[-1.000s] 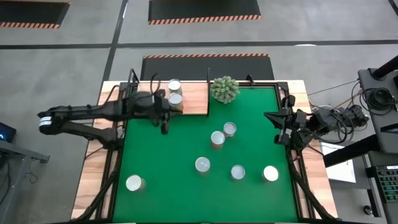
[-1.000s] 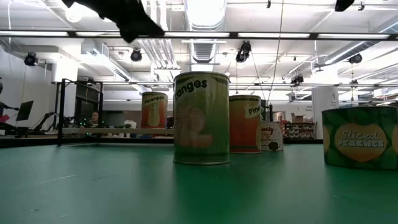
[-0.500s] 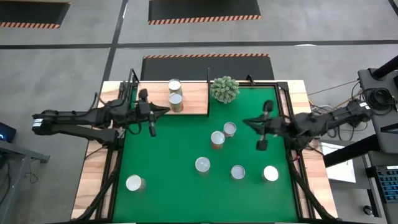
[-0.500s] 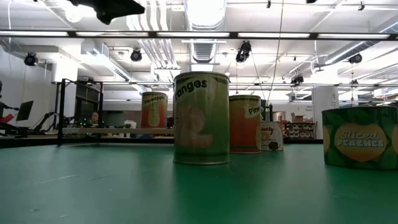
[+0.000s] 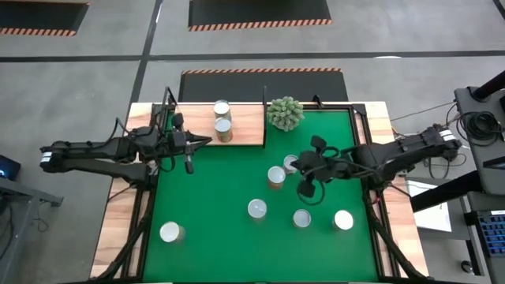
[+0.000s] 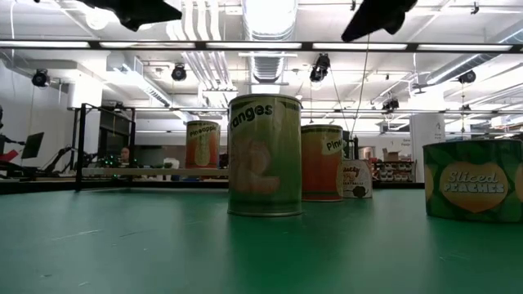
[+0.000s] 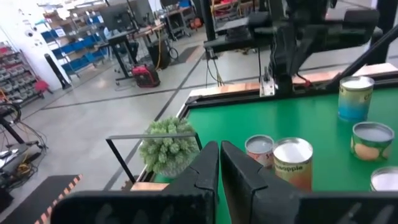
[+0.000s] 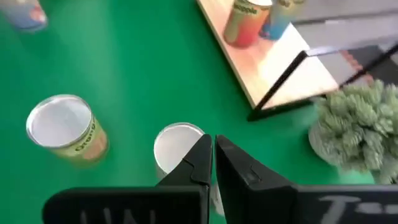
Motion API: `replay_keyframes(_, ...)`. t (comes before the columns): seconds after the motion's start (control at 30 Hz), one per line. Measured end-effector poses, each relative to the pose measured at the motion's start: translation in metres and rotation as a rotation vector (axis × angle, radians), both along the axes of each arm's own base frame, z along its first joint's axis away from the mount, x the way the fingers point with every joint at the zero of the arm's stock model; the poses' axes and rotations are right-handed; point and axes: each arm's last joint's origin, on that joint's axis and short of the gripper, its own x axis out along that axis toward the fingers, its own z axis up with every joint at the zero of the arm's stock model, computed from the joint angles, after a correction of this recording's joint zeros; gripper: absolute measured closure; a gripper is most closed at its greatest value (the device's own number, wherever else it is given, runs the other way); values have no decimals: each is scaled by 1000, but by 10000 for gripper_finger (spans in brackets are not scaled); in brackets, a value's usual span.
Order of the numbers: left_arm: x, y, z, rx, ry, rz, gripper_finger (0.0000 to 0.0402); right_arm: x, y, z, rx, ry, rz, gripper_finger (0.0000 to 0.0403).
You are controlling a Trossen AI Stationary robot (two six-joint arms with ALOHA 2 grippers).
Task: Pick and place cans onto a shelf
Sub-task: Put the canned pineapple on the shelf
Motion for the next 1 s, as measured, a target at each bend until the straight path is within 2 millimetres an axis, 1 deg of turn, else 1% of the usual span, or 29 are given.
replay_keyframes(0.1,1,0,-1,0,9,-1,402,8,0,-10,5,126,-22,394)
replay_keyframes(0.3,2,0,1,-10,0,0,402,27,3,-34,70,230,49,394)
replay_keyframes(0.43,2,0,2,-11,-3,0,402,37,-3,-49,99,291,48,392)
replay_keyframes(0.53,2,0,2,-10,-3,0,402,43,-11,-53,141,299,57,376)
replay_keyframes(0.63,2,0,2,0,0,-1,402,49,-20,-59,199,313,46,341)
replay_keyframes(0.8,2,0,2,16,-1,-4,402,53,-36,-68,214,353,0,245)
replay_keyframes(0.9,2,0,2,33,4,-6,402,54,-39,-72,205,380,46,184)
replay_keyframes(1.0,2,0,2,37,7,-7,402,55,-39,-76,169,402,92,134)
